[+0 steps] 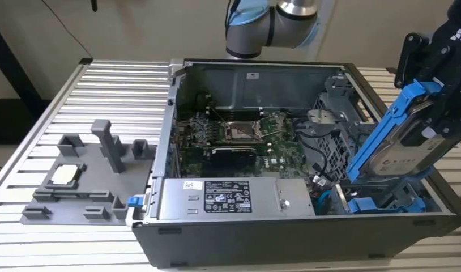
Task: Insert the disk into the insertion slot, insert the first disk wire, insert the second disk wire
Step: 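Insert the disk into the insertion slot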
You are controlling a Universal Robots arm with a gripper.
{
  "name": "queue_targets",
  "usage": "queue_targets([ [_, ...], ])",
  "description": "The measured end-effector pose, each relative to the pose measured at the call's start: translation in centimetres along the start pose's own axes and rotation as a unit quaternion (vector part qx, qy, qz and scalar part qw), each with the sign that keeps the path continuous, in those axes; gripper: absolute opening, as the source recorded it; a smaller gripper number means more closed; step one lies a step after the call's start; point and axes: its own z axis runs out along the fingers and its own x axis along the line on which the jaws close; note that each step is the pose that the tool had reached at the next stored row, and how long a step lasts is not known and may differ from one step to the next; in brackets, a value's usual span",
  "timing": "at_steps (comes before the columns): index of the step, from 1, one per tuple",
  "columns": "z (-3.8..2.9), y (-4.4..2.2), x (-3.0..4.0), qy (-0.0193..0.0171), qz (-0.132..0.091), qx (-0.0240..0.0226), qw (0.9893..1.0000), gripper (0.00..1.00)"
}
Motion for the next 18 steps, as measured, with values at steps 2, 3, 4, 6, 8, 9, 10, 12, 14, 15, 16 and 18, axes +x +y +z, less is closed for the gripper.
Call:
queue_targets([
  [2, 0.34, -0.13, 0.10, 0.0001, -0.001, 0.0000, 1.0000, 0.33],
  [3, 0.54, -0.21, 0.13, 0.0001, -0.001, 0.0000, 1.0000, 0.33],
  [4, 0.72, -0.28, 0.16, 0.0001, -0.001, 0.0000, 1.0000, 0.33],
  [6, 1.07, -0.38, 0.21, 0.0002, -0.002, 0.0000, 1.0000, 0.33],
  [8, 1.43, -0.46, 0.26, 0.0001, -0.002, 0.0000, 1.0000, 0.33],
  [9, 1.62, -0.49, 0.28, 0.0001, -0.002, 0.0000, 1.0000, 0.33],
  [10, 1.80, -0.52, 0.29, 0.0001, -0.002, 0.0000, 1.0000, 0.33],
  [12, 2.15, -0.58, 0.29, 0.0000, -0.002, 0.0000, 1.0000, 0.33],
  [14, 2.51, -0.64, 0.30, -0.0005, -0.002, 0.0000, 1.0000, 0.33],
  [15, 2.68, -0.68, 0.30, -0.0011, -0.002, 0.0000, 1.0000, 0.33],
  [16, 2.85, -0.71, 0.30, -0.0019, -0.002, 0.0001, 1.0000, 0.33],
  [18, 3.15, -0.79, 0.30, -0.0036, -0.002, 0.0001, 1.0000, 0.33],
])
